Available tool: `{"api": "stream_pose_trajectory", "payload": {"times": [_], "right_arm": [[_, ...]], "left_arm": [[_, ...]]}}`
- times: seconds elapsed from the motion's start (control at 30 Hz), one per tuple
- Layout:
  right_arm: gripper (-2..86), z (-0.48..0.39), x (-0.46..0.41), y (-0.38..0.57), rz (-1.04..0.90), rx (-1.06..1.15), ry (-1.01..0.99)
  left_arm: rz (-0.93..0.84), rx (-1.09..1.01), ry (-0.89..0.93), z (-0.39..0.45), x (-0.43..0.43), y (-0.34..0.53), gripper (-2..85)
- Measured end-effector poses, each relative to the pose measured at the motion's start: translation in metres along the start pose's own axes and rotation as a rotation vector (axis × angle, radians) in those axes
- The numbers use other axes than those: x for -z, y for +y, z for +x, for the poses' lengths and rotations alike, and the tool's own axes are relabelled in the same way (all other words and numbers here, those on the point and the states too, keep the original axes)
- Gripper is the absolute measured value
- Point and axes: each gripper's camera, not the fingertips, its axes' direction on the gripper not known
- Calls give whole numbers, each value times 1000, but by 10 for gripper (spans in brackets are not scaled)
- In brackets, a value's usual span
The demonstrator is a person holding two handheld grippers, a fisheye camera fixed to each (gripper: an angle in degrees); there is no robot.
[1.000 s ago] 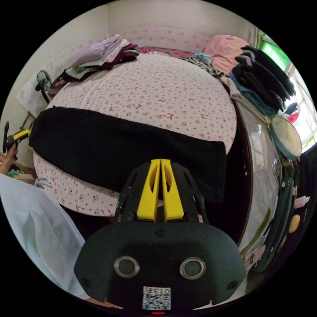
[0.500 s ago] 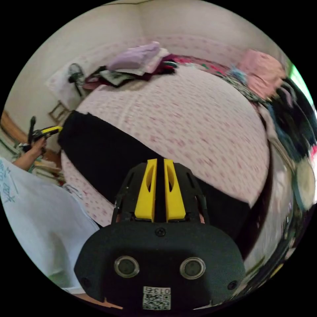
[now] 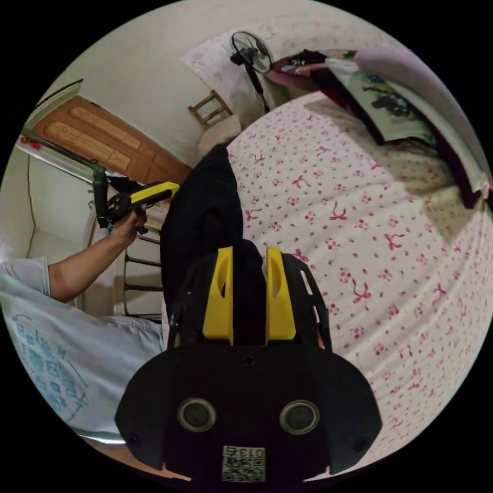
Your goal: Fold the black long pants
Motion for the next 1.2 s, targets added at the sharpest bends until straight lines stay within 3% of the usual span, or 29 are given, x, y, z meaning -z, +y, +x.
{"api": "stream_pose_trajectory", "payload": {"times": [0.23, 0.3, 0.4, 0.47, 0.63, 0.7, 0.77, 0.9, 1.07, 1.13, 1.2], "right_arm": [[56, 30, -19, -39, -91, 16, -131], [43, 26, -14, -44, -94, 72, -104], [31, 8, 20, -39, 58, 172, 51], [26, 23, 43, -28, 210, 58, 15], [25, 80, 4, -26, 200, -300, -90], [23, 81, 5, -31, 215, -330, -125], [20, 68, 23, -36, 212, -280, -39], [14, 43, 56, -24, 288, -258, 112], [6, -19, 8, -43, 92, -31, 240], [3, -24, -16, -45, -16, 13, 358], [1, -22, -14, -39, 40, 2, 359]], "left_arm": [[-8, -25, -13, 5, -12, -8, -4], [-9, -24, -19, 8, -15, -8, -4], [-2, -10, -48, 12, -19, -3, -4], [21, -18, -33, 15, -24, 4, -4], [10, 35, 23, 14, -28, -2, -4], [-3, 59, 66, 8, -26, -6, -4], [-36, 92, 104, 3, -22, -12, -4], [98, -10, 130, 35, 6, -31, -4], [69, -251, 59, 107, -19, -61, -4], [-40, -369, -5, 124, -52, -63, -4], [10, -369, 18, 120, -53, -60, -4]]}}
